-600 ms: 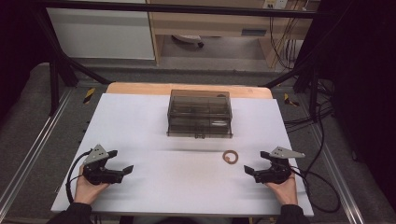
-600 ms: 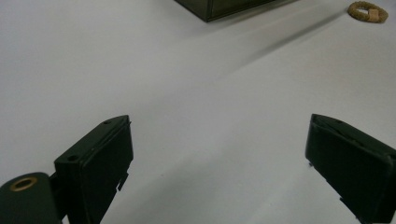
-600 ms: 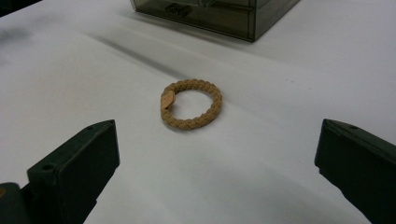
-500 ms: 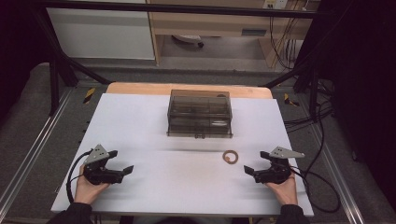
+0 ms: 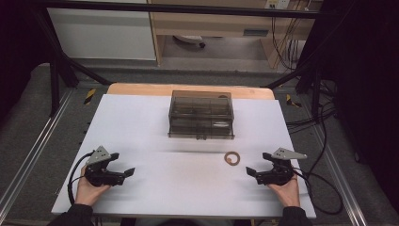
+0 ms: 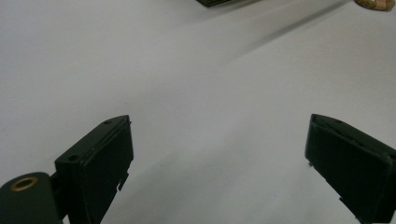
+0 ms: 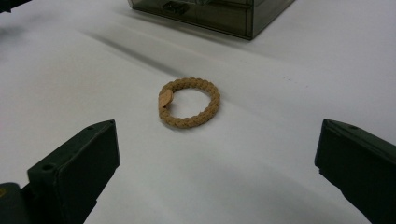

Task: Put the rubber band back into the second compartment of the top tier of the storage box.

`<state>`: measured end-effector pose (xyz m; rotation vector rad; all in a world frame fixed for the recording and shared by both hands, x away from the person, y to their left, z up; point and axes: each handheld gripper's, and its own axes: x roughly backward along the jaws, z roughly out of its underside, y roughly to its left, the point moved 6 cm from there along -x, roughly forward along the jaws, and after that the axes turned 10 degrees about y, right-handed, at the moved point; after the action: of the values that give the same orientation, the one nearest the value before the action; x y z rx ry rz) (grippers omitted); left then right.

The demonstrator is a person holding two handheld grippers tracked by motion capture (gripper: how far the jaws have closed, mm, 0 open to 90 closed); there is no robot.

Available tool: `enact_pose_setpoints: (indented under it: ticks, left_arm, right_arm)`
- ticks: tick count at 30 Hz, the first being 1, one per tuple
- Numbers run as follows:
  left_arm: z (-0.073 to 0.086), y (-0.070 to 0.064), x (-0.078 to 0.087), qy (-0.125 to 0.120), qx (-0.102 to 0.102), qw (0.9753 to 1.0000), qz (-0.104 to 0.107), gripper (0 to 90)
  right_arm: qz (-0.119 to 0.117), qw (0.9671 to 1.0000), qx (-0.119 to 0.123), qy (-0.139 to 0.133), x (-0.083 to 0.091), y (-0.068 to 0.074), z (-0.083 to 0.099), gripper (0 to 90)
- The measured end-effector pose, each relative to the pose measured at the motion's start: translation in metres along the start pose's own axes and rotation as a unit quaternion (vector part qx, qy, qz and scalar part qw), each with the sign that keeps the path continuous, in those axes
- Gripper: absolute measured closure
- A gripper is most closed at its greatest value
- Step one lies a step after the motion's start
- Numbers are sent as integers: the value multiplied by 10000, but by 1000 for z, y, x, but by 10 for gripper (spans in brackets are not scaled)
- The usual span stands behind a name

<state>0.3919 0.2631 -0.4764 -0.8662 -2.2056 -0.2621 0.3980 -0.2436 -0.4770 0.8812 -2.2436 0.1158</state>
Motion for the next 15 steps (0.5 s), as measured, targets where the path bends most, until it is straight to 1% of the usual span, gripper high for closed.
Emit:
enact_pose_setpoints:
  ticks: [11,15]
  left_arm:
    - [0,0,0,2,34,10000,21,72]
    - [1,0,0,13,29,10000,27,72]
  right_arm:
    - [28,10000,9,61,-2,3,-5,6]
    - [50,9999,11,95,-4,6,-10,6]
